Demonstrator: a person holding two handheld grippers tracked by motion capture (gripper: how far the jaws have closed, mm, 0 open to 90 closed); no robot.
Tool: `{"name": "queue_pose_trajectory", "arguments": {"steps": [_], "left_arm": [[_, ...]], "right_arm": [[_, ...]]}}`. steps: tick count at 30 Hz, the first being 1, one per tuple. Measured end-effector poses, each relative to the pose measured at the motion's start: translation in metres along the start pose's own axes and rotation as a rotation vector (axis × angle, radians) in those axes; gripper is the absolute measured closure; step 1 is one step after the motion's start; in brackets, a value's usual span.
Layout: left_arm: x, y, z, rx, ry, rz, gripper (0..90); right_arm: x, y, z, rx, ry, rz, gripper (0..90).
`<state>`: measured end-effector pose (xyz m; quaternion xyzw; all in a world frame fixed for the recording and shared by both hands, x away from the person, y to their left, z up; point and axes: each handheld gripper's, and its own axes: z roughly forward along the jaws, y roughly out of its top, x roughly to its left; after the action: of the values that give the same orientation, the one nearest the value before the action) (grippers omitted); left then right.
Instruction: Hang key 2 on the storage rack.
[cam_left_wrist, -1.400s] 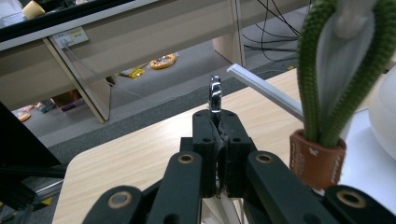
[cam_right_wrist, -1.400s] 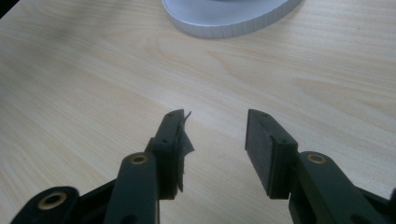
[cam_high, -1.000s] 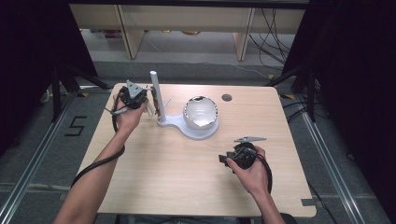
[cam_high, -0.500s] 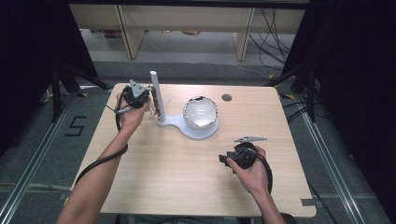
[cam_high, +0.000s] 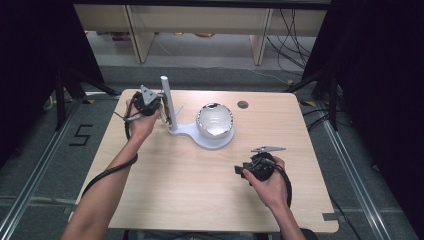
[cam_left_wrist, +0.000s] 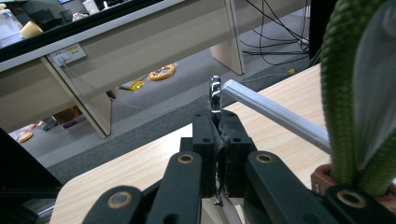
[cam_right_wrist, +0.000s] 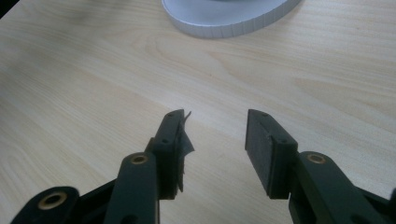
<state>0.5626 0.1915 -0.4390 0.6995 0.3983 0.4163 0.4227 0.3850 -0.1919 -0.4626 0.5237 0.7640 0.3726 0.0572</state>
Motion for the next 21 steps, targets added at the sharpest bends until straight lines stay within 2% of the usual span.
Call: {"name": "queue_pose_trajectory", "arguments": {"steps": [1,9,10,14,17,20,21], "left_arm": [[0.0,-0.0001,0.0,-0.002,0.001,0.003,86.3],[-0.0017,0.0013,-0.0014,-0.019,-0.004,0.015,86.3],[-0.0019,0.0012,-0.0014,-0.02,-0.003,0.017,86.2],[-0.0024,0.0009,-0.0021,-0.021,-0.006,0.017,86.2],[-0.0027,-0.0005,-0.0033,-0.025,-0.006,0.03,86.2],[-0.0029,-0.0007,-0.0037,-0.025,-0.007,0.042,86.2],[-0.0032,-0.0008,-0.0037,-0.024,-0.01,0.039,86.2]], "right_arm": [[-0.0022,0.0002,-0.0001,0.0,-0.004,-0.022,58.3],[-0.0017,0.0003,0.0002,-0.002,-0.001,-0.012,58.3],[-0.0022,0.0008,-0.0011,0.009,-0.018,-0.019,58.3],[-0.0025,0.0009,-0.0016,0.009,-0.018,-0.02,58.3],[-0.0017,0.0002,-0.0012,-0.01,-0.016,-0.007,58.3],[-0.0024,0.0009,-0.0022,0.001,-0.033,-0.029,58.3],[-0.0023,0.0009,-0.0016,0.004,-0.022,-0.018,58.3]]}}
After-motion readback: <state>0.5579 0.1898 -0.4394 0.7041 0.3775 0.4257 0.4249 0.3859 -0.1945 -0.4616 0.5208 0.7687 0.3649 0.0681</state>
